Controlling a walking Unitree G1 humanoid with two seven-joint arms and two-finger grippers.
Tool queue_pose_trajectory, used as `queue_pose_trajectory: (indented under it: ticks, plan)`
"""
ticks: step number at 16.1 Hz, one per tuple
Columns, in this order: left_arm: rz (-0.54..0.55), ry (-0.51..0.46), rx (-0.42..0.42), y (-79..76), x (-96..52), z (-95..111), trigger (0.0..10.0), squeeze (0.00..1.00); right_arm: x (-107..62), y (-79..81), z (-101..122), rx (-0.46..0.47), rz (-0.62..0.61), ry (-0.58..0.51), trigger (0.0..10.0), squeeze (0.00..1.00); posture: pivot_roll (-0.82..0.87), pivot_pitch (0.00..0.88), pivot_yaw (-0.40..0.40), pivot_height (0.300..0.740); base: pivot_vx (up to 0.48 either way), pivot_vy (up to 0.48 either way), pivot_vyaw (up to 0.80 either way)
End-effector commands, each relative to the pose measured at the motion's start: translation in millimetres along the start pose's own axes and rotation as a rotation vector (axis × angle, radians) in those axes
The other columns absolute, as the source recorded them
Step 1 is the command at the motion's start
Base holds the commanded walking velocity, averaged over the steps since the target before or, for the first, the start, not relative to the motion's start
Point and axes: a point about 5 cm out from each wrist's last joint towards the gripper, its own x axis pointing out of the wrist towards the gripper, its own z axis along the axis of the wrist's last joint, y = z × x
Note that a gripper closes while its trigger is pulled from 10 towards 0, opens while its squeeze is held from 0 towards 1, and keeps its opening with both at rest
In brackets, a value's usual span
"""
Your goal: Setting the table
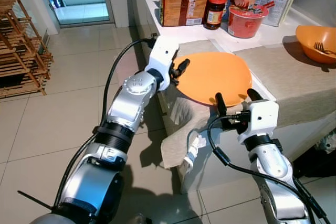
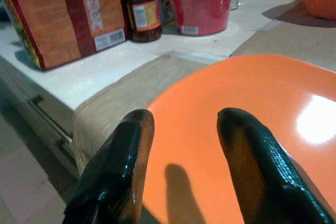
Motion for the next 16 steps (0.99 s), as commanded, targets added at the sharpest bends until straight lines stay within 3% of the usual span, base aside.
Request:
queue_pose_trajectory:
  ticks: [1,8,9,10,15,16]
  plan:
    - [0.029,-0.002,-0.027,9.1,0.2,7,10.0,1.0,-0.4,-0.8,-2,-0.01,0.005,0.009,10.0,0.0,-0.09,0.0,0.028,0.74,0.0,0.0,0.0]
    - [0.059,0.013,-0.069,23.3,-2.8,7,10.0,1.0,-1.2,-1.8,-4,-0.016,0.013,0.014,10.0,0.0,-0.09,0.0,0.023,0.74,0.0,0.0,0.0]
    - [0.057,0.053,-0.108,26.3,-2.6,3,10.0,0.75,-1.5,-1.6,-3,-0.017,0.014,0.013,10.0,0.0,-0.1,0.0,0.023,0.74,0.0,0.0,0.0]
    - [0.079,0.092,-0.161,32.9,-4.0,-3,10.0,0.0,-2.2,-1.5,-3,-0.017,0.014,0.015,10.0,0.0,-0.1,0.0,0.023,0.74,0.0,0.0,0.0]
    - [0.145,0.158,-0.327,49.4,-9.2,-12,10.0,0.0,-4.8,-1.7,-5,-0.017,0.012,0.024,10.0,0.0,-0.1,0.0,0.023,0.74,0.0,0.0,0.0]
    - [0.153,0.186,-0.403,50.5,-9.8,-16,10.0,0.0,-5.2,-1.7,-5,-0.016,0.013,0.026,10.0,0.0,-0.1,0.0,0.023,0.74,0.0,0.0,0.0]
